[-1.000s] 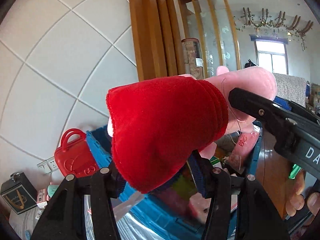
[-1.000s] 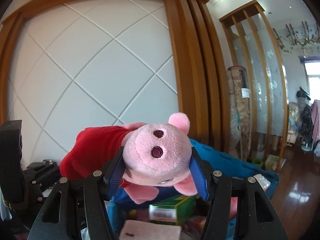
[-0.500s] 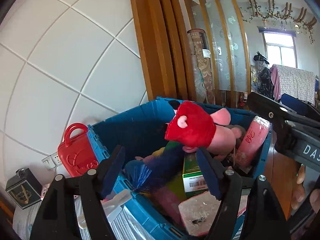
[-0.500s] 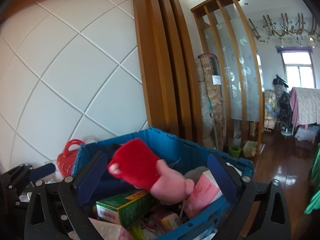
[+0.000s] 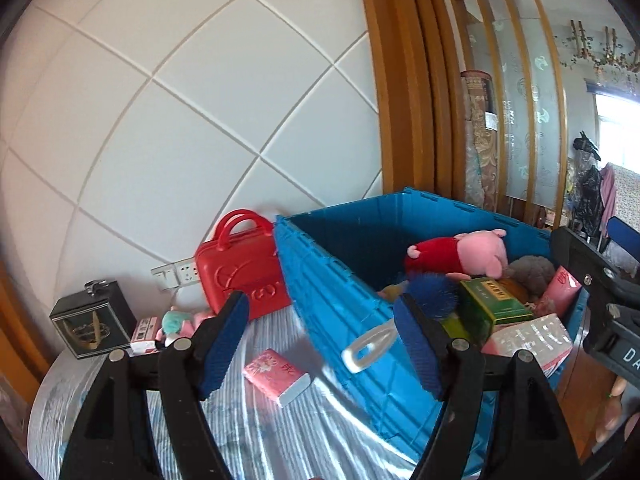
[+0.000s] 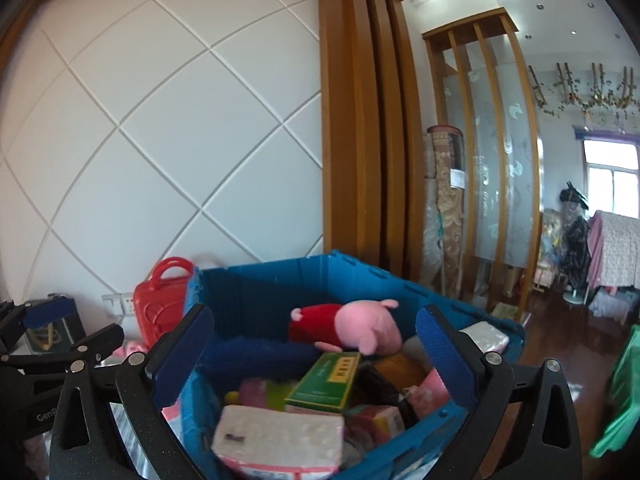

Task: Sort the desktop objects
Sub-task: 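Withdraw both grippers from the crate back over the bed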

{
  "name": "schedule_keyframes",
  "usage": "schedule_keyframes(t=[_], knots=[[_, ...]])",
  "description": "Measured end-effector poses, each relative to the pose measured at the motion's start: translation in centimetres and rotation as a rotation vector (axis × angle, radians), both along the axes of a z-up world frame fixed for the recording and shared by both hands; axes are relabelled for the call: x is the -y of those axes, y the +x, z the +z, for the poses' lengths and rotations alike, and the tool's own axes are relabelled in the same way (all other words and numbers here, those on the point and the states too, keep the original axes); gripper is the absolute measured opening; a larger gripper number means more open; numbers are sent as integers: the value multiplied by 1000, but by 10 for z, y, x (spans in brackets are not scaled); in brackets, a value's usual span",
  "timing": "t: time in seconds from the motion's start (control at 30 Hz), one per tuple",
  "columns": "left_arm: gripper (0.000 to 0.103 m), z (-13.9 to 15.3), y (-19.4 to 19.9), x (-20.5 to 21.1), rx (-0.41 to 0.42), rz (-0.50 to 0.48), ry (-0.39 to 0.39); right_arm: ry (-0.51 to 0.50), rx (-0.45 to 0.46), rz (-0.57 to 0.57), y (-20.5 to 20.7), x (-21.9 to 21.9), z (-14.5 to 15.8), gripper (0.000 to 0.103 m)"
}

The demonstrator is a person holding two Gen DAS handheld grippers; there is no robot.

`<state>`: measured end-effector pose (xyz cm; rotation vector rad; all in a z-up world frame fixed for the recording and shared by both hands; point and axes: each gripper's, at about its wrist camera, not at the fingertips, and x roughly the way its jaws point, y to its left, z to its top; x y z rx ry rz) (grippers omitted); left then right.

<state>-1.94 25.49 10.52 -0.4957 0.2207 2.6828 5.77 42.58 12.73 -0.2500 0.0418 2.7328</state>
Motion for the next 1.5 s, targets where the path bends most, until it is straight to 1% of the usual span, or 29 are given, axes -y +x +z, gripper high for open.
schedule_keyframes(t=[0.1, 0.17, 0.33, 0.47, 0.57, 0.7, 0.83, 0.97, 1.07, 1.23, 1.3, 1.33, 1.37, 1.43, 1.5], knots=[[74, -3, -5, 36, 9, 66, 20, 15, 17, 70, -10, 31, -3, 103], [74, -6, -7, 61, 21, 89, 36, 24, 23, 116, -16, 54, -4, 103], [74, -16, -9, 117, 30, 189, 27, 45, 52, 236, -33, 113, -11, 103], [74, -28, -14, 163, 45, 288, 51, 50, 91, 315, -45, 157, -22, 103], [74, -39, -19, 195, 67, 370, 51, 44, 122, 368, -55, 185, -35, 103], [74, -68, -32, 231, 154, 434, 51, 20, 186, 449, -74, 217, -63, 103], [74, -121, -48, 255, 249, 485, 1, -21, 304, 509, -102, 244, -115, 103], [74, -181, -65, 267, 360, 503, -32, -72, 424, 518, -128, 257, -173, 103], [74, -213, -74, 263, 405, 498, -49, -92, 495, 494, -142, 255, -208, 103], [74, -253, -98, 244, 459, 472, -40, -101, 563, 429, -159, 232, -242, 103], [74, -273, -112, 237, 492, 465, -29, -95, 586, 405, -168, 222, -255, 103], [74, -284, -119, 234, 504, 461, -36, -92, 601, 389, -174, 218, -263, 103], [74, -293, -125, 229, 508, 458, -57, -94, 618, 374, -180, 213, -272, 103], [74, -310, -135, 221, 490, 447, -102, -103, 647, 355, -191, 203, -289, 103], [74, -324, -144, 215, 493, 442, -128, -112, 677, 343, -202, 195, -305, 103]])
